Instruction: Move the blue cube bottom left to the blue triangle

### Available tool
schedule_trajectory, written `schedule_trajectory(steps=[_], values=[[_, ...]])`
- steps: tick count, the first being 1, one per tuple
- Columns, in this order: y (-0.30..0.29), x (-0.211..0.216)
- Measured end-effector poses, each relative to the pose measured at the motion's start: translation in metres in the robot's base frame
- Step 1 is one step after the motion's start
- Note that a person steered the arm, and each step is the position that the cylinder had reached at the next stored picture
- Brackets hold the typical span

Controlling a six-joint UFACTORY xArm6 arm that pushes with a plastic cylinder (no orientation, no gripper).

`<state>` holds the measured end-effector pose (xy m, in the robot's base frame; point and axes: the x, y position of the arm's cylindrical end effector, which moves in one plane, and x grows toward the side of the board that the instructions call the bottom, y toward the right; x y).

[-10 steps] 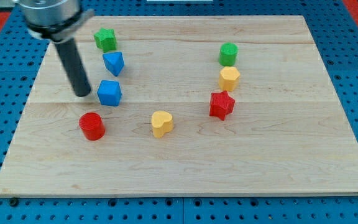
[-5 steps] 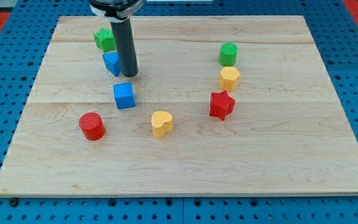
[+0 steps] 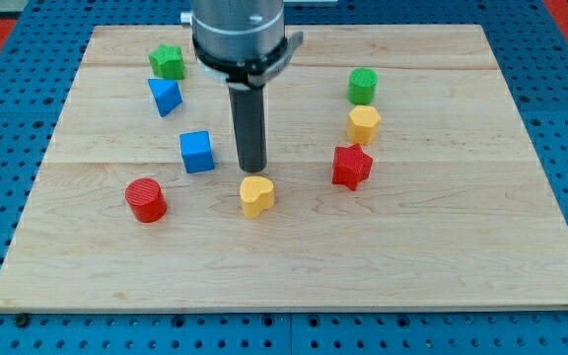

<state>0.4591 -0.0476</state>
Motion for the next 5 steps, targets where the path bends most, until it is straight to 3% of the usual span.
schedule_trajectory(steps=[2, 3, 5], values=[[-0.083, -0.045], [-0.113, -0.042], [-0.143, 0.071]])
